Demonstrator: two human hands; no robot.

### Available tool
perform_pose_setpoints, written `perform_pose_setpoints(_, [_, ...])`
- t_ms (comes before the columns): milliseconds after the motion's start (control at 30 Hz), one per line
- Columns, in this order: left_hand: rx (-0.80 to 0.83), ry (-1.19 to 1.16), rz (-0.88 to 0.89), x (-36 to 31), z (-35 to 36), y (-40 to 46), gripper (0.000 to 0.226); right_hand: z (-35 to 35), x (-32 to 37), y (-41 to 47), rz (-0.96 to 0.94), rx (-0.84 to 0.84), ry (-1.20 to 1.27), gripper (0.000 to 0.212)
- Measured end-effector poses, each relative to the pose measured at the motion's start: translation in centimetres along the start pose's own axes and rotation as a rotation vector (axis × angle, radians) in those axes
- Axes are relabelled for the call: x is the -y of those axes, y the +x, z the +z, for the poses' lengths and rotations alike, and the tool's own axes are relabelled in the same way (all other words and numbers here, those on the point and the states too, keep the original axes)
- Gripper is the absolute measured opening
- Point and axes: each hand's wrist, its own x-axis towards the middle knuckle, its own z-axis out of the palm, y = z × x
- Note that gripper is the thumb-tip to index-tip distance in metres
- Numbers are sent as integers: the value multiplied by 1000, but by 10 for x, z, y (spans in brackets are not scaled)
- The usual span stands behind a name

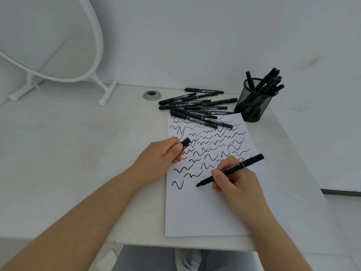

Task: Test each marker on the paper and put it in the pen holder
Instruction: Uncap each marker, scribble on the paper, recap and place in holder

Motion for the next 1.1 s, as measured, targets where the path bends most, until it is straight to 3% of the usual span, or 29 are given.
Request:
perform_pose_setpoints(267, [-7, 25, 9, -2, 0, 0, 23, -1, -8, 3, -60, -184, -78, 22])
perform_pose_setpoints(367, [-25, 47, 28, -2, 0, -1, 18, 0, -4, 4, -118, -242, 55, 19])
perform_pose_setpoints(500, [-18, 117, 75, -4, 2, -3, 12, -7, -4, 3, -51, -237, 232, 15])
perform_pose_setpoints(667, [11, 247, 187, -8, 4, -6, 23, -12, -5, 2, -30, -153, 483, 23])
perform_pose_setpoints(1100, [49, 259, 296, -17, 7, -9, 22, -10, -4, 0, 2, -124, 437, 8])
